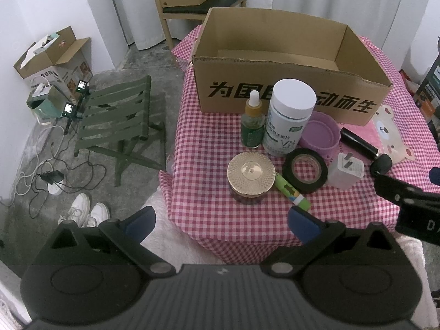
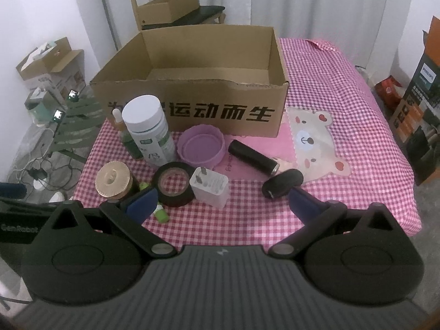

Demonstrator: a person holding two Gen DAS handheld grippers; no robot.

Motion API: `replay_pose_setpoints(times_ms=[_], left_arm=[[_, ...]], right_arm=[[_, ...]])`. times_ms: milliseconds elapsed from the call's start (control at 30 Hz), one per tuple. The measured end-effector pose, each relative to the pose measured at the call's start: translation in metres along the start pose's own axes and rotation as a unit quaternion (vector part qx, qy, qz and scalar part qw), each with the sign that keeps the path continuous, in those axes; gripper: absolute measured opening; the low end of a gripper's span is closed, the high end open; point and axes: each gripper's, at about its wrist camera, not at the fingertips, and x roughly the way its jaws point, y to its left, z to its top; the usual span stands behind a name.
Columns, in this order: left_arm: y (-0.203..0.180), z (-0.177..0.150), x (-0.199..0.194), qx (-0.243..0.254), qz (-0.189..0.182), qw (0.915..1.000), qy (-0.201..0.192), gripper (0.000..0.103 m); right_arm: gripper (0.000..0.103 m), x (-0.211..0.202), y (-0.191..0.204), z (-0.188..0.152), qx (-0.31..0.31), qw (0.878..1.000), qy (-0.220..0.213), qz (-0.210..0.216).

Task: Organize soft objects
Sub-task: 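Move the right tool down onto the gold-lidded round jar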

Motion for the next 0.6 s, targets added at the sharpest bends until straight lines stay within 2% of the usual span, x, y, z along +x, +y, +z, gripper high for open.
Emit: replay_pose_setpoints(times_ms=[233,367,433,533,600], left_arm=[[0.001,0.002,0.001,0.001,-0.003,0.9998,-0.019,0.103],[0.006,0.008,-0.004,-0.002,-0.02,0.9989,-0.042,0.103],[0.009,0.01,-0.009,-0.004,-0.032,0.9974,-0.065,0.103],[0.013,0.013,-0.015,0.0,-0.061,0.9935,-0.096,0.103],[0.014,0.014,-0.018,0.005,-0.073,0.9904,-0.117,0.103]], right_arm=[[0.102,-0.008,0.003,0.006,-0.011,1.0,-0.019,-0.004],[0.102,-0.019,-0.001,0.016,-0.019,0.999,-0.04,0.002],[0.102,-0.034,-0.009,0.022,-0.006,0.997,-0.08,0.024],[0.102,-0.062,-0.025,0.032,0.019,0.985,-0.151,0.08],[0.102,-0.072,-0.03,0.037,0.018,0.979,-0.179,0.093]])
